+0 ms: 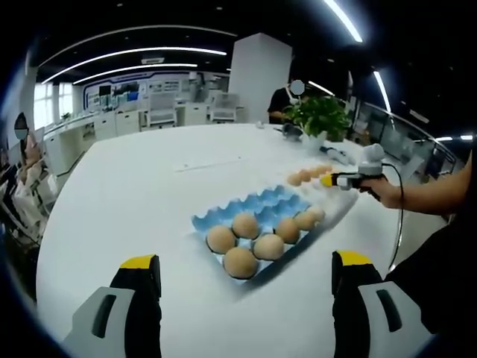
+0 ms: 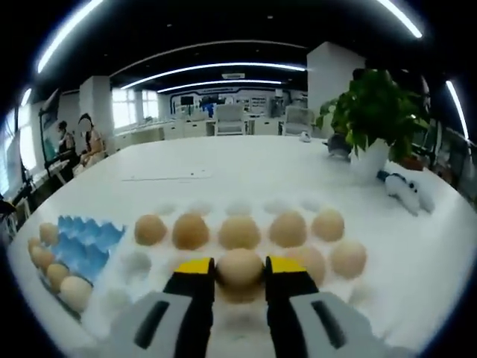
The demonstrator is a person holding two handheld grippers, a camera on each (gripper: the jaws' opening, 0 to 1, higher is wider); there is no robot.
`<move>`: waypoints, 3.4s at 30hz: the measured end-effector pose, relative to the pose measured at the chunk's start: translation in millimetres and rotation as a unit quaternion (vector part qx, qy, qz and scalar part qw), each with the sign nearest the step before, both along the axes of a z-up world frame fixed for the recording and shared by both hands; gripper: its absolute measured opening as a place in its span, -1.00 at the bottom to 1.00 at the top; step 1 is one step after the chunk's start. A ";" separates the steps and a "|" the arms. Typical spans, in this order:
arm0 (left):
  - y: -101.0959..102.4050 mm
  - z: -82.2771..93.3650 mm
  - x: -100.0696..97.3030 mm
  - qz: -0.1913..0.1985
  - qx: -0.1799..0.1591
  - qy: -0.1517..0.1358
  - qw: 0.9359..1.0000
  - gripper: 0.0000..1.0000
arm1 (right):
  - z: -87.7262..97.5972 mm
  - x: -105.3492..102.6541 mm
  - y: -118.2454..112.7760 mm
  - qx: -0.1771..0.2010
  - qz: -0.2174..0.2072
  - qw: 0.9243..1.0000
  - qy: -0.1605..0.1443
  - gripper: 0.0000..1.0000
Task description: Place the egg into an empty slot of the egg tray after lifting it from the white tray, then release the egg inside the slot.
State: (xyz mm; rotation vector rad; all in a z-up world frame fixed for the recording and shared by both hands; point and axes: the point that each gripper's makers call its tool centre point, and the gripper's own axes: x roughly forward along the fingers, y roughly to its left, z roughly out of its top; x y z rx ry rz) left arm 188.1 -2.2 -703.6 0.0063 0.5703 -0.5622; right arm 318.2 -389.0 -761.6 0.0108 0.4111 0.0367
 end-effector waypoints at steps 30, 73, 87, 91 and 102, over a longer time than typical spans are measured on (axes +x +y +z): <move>-0.9 0.5 3.0 -0.001 -0.003 -0.001 1.000 0.91 | 30.2 -10.1 170.9 0.092 0.185 0.978 -0.013 -0.47; 2.1 -2.3 1.7 0.006 -0.005 0.001 1.000 0.91 | 0.5 -22.2 272.1 0.063 0.307 0.949 0.037 -0.46; 1.7 -1.0 1.1 0.005 -0.006 0.000 1.000 0.91 | -10.0 -24.9 275.1 0.039 0.318 0.945 0.059 -0.46; 1.1 -0.3 1.6 0.004 -0.007 -0.001 1.000 0.91 | -11.8 -24.0 275.7 0.011 0.331 0.942 0.057 -0.46; 0.0 2.6 2.0 0.001 -0.009 -0.006 1.000 0.91 | -10.6 -27.4 277.6 0.014 0.338 0.939 0.058 -0.47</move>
